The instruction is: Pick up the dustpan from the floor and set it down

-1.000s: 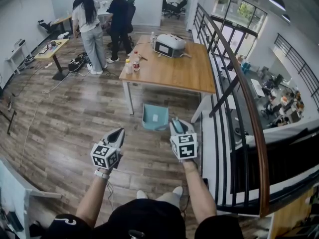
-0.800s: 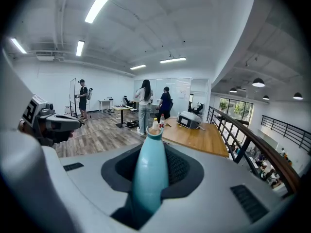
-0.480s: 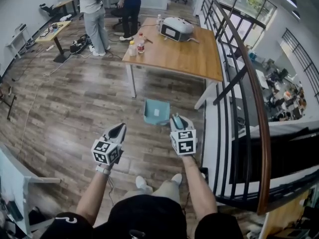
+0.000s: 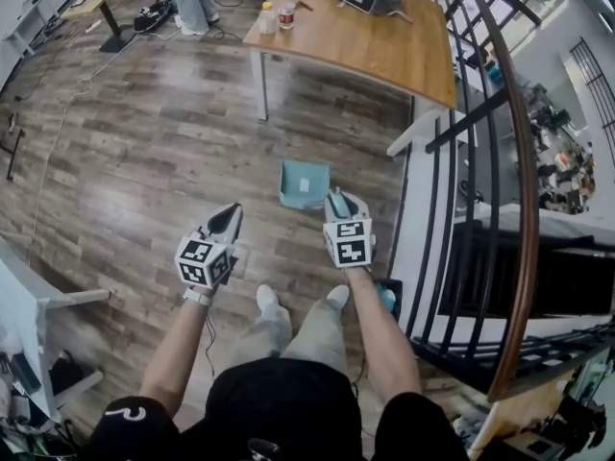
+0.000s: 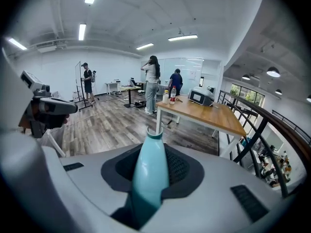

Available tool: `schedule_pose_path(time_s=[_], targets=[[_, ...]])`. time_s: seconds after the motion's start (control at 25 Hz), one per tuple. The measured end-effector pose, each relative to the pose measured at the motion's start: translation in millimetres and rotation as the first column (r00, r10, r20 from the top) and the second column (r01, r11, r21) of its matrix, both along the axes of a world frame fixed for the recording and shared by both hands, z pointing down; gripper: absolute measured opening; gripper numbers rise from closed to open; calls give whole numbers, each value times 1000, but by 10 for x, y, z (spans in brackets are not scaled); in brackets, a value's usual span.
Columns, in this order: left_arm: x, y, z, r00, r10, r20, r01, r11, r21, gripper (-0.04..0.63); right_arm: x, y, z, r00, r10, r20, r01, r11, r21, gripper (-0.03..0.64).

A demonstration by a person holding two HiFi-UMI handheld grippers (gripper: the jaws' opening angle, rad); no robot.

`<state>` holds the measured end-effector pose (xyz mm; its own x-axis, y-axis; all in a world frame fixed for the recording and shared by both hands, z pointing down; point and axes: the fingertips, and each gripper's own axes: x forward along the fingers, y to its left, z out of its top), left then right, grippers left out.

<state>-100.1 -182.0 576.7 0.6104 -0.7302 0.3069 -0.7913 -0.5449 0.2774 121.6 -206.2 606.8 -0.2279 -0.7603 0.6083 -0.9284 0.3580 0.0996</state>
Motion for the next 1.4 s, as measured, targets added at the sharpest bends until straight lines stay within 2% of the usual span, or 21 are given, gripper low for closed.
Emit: schedule_pose_path(time_s=[0.44, 0.6, 0.72, 0.96, 1.4], targets=[[93, -179, 960, 999, 29, 22, -27, 996, -80, -3, -316, -70, 1566, 991, -122, -55, 118, 990, -80, 92], [193, -176, 1304, 999, 37, 20, -35, 992, -118, -3, -327, -63, 1968, 990, -126, -56, 120, 987, -103, 94], [275, -149, 1537, 999, 49, 14, -47, 987, -151, -3, -369, -100, 2216, 987, -146, -63, 139, 986, -96, 94], [348, -123, 1871, 999, 50, 11, -47, 981, -191, -3, -414, -118, 2637, 981, -176, -81, 164, 977, -139, 94], [326, -146, 2093, 1000, 28, 10, -25, 976, -217, -3, -380, -15, 3120, 980, -189, -69, 170, 960, -225, 94]])
